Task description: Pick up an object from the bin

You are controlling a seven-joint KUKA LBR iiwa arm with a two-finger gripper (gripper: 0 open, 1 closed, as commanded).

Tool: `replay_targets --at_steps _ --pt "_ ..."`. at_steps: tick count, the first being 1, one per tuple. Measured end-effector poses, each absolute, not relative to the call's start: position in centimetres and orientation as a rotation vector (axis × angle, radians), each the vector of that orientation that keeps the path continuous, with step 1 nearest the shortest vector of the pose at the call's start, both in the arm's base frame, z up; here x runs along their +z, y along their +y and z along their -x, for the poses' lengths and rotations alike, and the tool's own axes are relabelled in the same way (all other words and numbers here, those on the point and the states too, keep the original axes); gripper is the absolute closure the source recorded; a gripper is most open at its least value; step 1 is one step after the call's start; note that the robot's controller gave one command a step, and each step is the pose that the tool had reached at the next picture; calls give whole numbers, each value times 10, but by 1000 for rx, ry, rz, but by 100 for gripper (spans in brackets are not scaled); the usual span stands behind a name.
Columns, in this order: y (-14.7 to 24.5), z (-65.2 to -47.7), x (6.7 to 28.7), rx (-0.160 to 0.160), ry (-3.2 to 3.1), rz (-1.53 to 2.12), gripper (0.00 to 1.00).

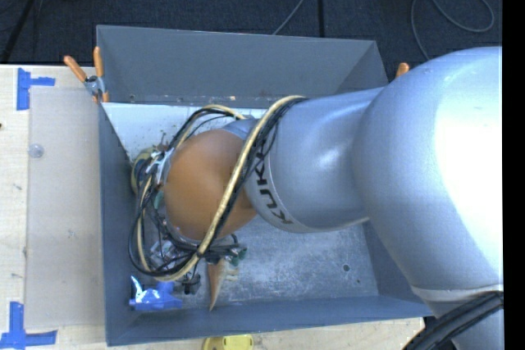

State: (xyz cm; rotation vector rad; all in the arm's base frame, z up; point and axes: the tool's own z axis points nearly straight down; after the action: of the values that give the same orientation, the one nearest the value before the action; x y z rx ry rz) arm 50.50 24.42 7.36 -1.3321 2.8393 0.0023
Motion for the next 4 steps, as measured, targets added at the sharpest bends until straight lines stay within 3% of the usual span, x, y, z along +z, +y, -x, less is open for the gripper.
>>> replay_targets --at_steps 4 --pt "245 -504 113 4 2841 1330 100"
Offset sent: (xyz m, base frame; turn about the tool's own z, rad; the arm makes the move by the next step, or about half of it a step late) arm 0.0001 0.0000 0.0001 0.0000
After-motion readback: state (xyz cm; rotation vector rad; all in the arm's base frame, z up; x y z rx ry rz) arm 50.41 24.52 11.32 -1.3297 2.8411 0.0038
